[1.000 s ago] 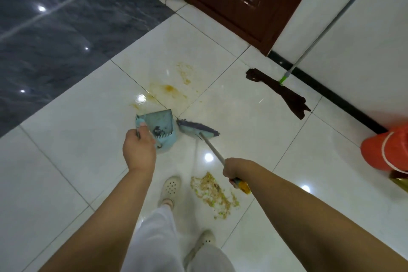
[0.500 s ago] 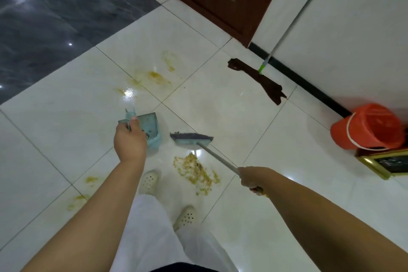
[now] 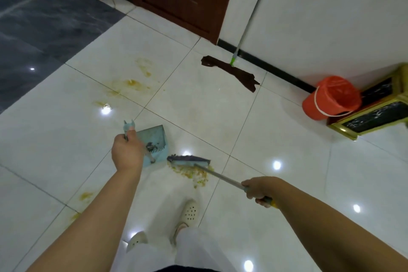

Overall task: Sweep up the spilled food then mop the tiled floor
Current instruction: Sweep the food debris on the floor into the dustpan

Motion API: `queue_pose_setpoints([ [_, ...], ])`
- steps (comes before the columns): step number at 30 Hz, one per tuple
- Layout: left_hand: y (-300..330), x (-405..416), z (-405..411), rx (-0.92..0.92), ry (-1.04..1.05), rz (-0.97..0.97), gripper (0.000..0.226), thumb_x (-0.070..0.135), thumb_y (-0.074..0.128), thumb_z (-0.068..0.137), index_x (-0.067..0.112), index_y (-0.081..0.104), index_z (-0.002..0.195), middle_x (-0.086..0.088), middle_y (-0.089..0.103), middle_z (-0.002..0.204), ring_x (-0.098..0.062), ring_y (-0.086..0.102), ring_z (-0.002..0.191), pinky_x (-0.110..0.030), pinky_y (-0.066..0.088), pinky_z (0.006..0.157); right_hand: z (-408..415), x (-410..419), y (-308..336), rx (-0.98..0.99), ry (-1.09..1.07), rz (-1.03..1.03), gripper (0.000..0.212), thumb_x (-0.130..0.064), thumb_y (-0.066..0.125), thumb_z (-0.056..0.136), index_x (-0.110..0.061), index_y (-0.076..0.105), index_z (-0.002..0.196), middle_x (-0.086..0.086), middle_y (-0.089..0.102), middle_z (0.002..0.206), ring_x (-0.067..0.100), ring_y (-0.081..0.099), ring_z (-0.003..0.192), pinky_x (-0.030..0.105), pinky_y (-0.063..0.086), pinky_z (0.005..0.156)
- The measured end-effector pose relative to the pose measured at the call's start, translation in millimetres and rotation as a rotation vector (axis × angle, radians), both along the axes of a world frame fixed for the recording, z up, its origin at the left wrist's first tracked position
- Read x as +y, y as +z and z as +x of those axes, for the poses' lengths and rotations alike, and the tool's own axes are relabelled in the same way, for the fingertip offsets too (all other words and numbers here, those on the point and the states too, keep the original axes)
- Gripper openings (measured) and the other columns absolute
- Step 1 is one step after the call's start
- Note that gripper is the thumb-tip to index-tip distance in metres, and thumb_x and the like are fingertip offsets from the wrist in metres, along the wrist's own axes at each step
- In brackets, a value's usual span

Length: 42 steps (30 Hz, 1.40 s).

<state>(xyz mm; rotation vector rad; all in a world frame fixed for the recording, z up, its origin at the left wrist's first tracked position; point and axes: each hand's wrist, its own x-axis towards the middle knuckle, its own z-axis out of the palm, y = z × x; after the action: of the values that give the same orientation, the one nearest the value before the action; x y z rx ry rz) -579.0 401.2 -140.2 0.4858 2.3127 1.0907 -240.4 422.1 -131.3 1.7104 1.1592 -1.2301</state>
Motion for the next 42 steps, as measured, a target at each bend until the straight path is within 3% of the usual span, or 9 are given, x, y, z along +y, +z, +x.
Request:
queue_pose_setpoints([
  [7, 12, -42, -33, -0.055, -0.125, 0.044, 0.055, 0.053, 0.033, 0.094, 0.003, 0.055, 0.084, -0.02, 0.065, 0.084, -0.032, 0.06, 0.073, -0.041, 0.051, 0.069, 6, -51, 19, 0.051, -0.432, 0.106, 0.045, -0.011, 0.049, 0.095, -0.027, 0.048, 0.137, 0.005, 0.048, 0.068, 0.01, 0.038, 0.047, 0.015, 0.037, 0.041],
  [13, 11, -83, -71, -0.106, -0.215, 0.042, 0.043, 0.051, 0.037, 0.094, 0.015, 0.049, 0.072, -0.007, 0.06, 0.071, -0.024, 0.055, 0.063, -0.033, 0.046, 0.058, -14, -77, 1, 0.06, -0.729, 0.129, 0.028, -0.006, 0.052, 0.093, -0.015, 0.051, 0.12, 0.006, 0.045, 0.062, 0.011, 0.037, 0.042, 0.014, 0.038, 0.037],
  [17, 2, -104, -92, -0.092, -0.253, 0.009, 0.047, 0.051, 0.038, 0.094, 0.01, 0.052, 0.076, -0.009, 0.059, 0.07, -0.022, 0.053, 0.06, -0.033, 0.045, 0.057, -41, -102, -26, 0.097, -0.822, 0.084, 0.021, -0.006, 0.05, 0.095, -0.001, 0.047, 0.116, 0.009, 0.044, 0.061, 0.012, 0.039, 0.036, 0.016, 0.04, 0.036],
  [23, -6, -126, -108, -0.048, -0.313, -0.053, 0.052, 0.053, 0.036, 0.093, 0.007, 0.054, 0.076, -0.008, 0.059, 0.069, -0.024, 0.054, 0.06, -0.033, 0.045, 0.059, -95, -158, -41, 0.212, -1.067, 0.005, 0.013, -0.004, 0.045, 0.097, -0.004, 0.046, 0.109, 0.009, 0.045, 0.053, 0.012, 0.04, 0.026, 0.014, 0.039, 0.033],
  [29, -3, -127, -111, 0.001, -0.362, -0.07, 0.058, 0.049, 0.035, 0.096, -0.004, 0.058, 0.089, -0.015, 0.061, 0.076, -0.029, 0.057, 0.069, -0.03, 0.039, 0.055, -111, -175, -27, 0.279, -1.165, -0.019, 0.024, -0.007, 0.048, 0.096, -0.002, 0.045, 0.119, 0.006, 0.045, 0.043, 0.011, 0.039, 0.028, 0.015, 0.039, 0.032],
  [33, 2, -121, -111, 0.007, -0.388, -0.063, 0.057, 0.049, 0.036, 0.096, -0.004, 0.057, 0.091, -0.021, 0.063, 0.085, -0.035, 0.061, 0.08, -0.037, 0.046, 0.067, -99, -180, -18, 0.271, -1.218, 0.029, 0.021, -0.009, 0.049, 0.096, -0.008, 0.048, 0.117, 0.006, 0.044, 0.043, 0.01, 0.038, 0.028, 0.014, 0.038, 0.031],
  [38, 9, -114, -107, 0.003, -0.427, -0.034, 0.058, 0.049, 0.035, 0.096, -0.004, 0.057, 0.091, -0.013, 0.061, 0.073, -0.029, 0.058, 0.068, -0.031, 0.044, 0.058, -74, -182, -12, 0.255, -1.26, 0.14, 0.027, -0.004, 0.046, 0.096, -0.017, 0.049, 0.119, 0.005, 0.044, 0.042, 0.01, 0.037, 0.028, 0.013, 0.037, 0.031],
  [42, 13, -107, -107, -0.011, -0.463, -0.019, 0.053, 0.048, 0.035, 0.096, 0.0, 0.054, 0.084, -0.012, 0.06, 0.072, -0.03, 0.056, 0.067, -0.04, 0.05, 0.066, -52, -172, -13, 0.267, -1.317, 0.192, 0.011, -0.004, 0.046, 0.097, -0.009, 0.047, 0.107, 0.006, 0.042, 0.043, 0.01, 0.037, 0.025, 0.012, 0.038, 0.03],
])
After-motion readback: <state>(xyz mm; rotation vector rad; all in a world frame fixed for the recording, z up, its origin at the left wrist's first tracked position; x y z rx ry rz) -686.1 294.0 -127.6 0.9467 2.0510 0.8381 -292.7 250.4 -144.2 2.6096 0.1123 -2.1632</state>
